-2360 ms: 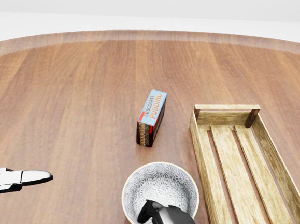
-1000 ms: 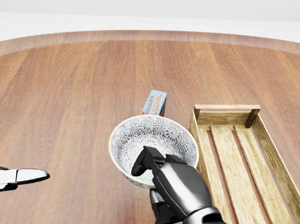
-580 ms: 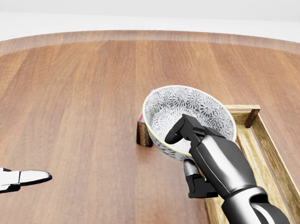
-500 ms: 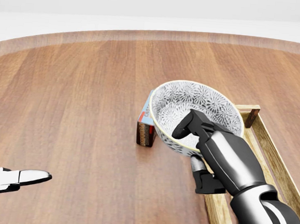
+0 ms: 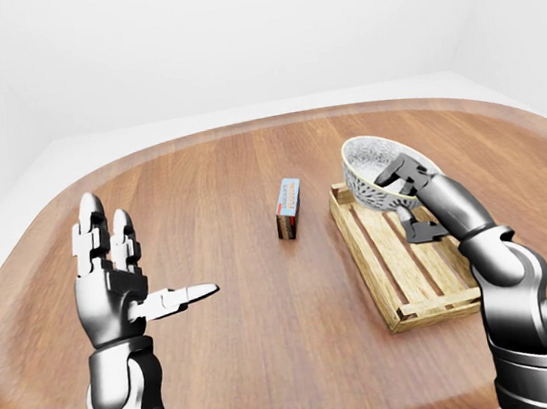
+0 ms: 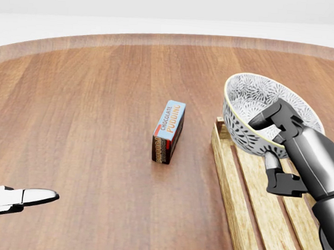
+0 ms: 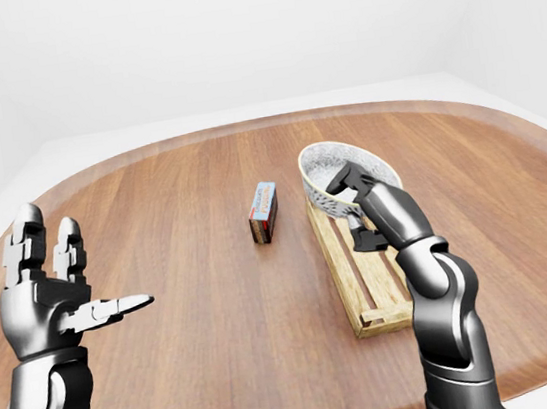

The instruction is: Pick up the bowl on the left and put it in the tray.

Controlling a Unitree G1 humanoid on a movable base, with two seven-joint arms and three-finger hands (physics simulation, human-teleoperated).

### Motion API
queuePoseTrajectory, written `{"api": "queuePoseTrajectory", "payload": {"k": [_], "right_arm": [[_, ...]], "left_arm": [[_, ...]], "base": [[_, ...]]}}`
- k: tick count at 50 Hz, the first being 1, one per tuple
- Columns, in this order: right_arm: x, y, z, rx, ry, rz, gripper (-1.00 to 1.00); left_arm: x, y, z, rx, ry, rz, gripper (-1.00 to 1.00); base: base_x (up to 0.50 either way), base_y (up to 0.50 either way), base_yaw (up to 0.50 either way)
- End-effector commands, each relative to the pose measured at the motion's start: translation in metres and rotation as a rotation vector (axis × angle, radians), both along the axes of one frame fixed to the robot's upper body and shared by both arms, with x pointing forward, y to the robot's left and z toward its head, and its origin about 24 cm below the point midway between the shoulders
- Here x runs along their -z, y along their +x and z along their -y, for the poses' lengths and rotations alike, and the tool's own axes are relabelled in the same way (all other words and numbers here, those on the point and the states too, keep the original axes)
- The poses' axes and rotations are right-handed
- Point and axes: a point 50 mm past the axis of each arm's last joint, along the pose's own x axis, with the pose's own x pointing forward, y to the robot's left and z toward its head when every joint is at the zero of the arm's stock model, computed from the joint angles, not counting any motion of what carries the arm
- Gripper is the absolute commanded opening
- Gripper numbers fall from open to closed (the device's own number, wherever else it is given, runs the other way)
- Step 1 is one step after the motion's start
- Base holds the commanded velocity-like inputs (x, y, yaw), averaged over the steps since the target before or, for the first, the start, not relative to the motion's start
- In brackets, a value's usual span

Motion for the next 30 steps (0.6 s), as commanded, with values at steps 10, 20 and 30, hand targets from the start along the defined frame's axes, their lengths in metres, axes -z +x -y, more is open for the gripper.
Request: {"api": "queuePoseTrajectory", "payload": {"k": [10, 20, 30], "right_arm": [[0.015, 0.027, 0.039, 0.209, -0.023, -0.004, -1.0], [0.037, 0.041, 0.039, 0.27, -0.044, -0.038, -1.0], [0.052, 0.049, 0.041, 0.314, -0.063, -0.064, -1.0]], "left_arm": [[0.022, 0.013, 0.007, 0.033, -0.025, -0.097, 1.0], [0.029, 0.013, 0.006, 0.036, -0.029, -0.126, 1.0], [0.029, 0.012, 0.006, 0.035, -0.03, -0.123, 1.0]], "base": [[0.0, 0.0, 0.0], [0.0, 0.0, 0.0], [0.0, 0.0, 0.0]]}}
